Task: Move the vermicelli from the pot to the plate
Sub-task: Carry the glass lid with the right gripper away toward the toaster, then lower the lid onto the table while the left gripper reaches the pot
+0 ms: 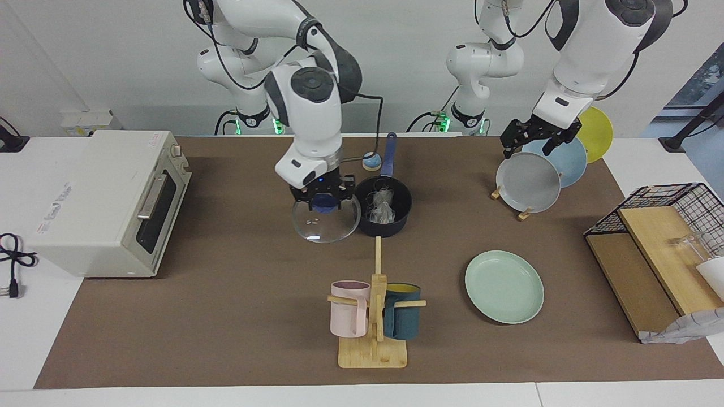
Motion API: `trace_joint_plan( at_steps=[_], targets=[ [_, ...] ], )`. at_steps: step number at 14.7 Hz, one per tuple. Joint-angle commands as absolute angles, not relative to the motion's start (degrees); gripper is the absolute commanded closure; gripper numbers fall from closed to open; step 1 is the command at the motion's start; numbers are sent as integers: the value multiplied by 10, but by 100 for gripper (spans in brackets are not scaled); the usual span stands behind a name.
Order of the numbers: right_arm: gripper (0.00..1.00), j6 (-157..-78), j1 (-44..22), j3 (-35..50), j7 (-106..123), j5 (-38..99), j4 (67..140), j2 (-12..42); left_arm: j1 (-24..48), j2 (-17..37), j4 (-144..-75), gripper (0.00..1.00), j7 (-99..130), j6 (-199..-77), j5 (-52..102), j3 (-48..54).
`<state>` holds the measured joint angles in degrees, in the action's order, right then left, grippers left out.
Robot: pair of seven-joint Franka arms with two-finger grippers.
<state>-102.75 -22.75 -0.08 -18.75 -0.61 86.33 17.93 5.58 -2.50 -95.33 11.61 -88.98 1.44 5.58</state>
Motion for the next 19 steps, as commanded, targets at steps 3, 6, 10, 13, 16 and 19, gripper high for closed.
trace_joint_plan(
  at_steps=[3,6,10,13,16,19],
  targets=[
    [59,-1048,-102,7,7,-4,953,136,50,-34,-957,0,116,-885,8,60],
    [59,-1168,-72,6,46,-9,1073,100,49,-34,-957,0,116,-884,8,60],
    [59,-1270,-54,5,50,-11,1194,69,49,-34,-957,0,119,-885,8,60],
    [59,-1294,-40,5,58,-11,1223,69,50,-33,-962,0,120,-918,8,61],
    [44,-1310,-32,5,56,-11,1245,69,78,-28,-979,0,128,-961,15,66],
    [6,-1307,-30,5,58,-11,1240,70,155,-4,-994,0,208,-1007,43,66]
  ],
)
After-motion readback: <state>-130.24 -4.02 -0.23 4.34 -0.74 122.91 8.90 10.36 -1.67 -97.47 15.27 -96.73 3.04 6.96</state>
